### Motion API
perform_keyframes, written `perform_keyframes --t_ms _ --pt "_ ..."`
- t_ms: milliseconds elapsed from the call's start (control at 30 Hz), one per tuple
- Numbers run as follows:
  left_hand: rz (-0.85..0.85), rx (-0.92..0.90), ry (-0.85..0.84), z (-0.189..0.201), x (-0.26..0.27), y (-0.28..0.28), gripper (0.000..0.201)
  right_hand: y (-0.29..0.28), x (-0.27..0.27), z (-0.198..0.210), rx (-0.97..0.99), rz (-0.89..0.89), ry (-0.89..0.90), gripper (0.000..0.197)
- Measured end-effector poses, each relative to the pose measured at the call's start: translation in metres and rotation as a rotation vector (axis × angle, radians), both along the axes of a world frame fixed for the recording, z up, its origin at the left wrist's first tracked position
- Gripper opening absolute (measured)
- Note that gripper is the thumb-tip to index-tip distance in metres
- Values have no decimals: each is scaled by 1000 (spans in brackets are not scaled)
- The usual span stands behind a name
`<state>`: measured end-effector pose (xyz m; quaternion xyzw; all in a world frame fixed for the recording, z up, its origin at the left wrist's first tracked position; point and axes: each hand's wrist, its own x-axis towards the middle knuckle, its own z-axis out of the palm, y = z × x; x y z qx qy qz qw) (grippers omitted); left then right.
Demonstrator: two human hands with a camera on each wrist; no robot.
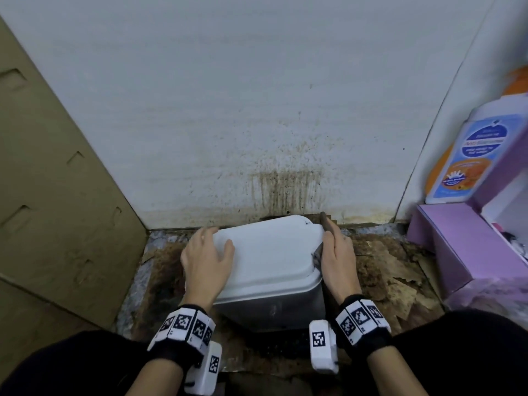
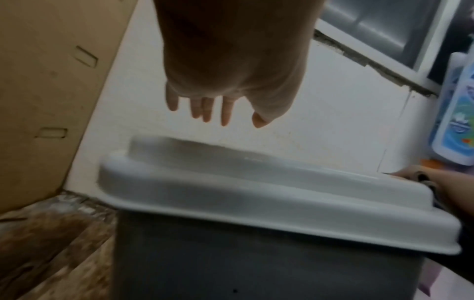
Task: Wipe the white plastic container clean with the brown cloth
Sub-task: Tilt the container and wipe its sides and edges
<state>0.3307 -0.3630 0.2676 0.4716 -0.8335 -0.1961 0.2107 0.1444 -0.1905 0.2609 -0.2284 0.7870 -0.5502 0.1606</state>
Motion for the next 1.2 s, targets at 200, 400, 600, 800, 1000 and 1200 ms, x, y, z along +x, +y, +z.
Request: perform_keyframes --t_ms 200,400,600,800,1000,1200 --pt "252 530 -133 -19 22 2 96 23 -22 -6 173 -32 8 49" --pt "152 578 -58 -32 23 10 132 39 -34 -17 242 -56 35 49" --pt "75 523 9 -18 15 7 97 52 -18 -23 162 -203 -34 47" --pt "-20 423 96 -3 3 -12 62 58 29 -25 50 -376 -63 48" --pt "-9 409 42 -25 2 -28 76 59 54 -37 43 -361 -82 48" --pt "88 436 62 -29 3 -17 95 66 31 -42 69 -325 -64 42"
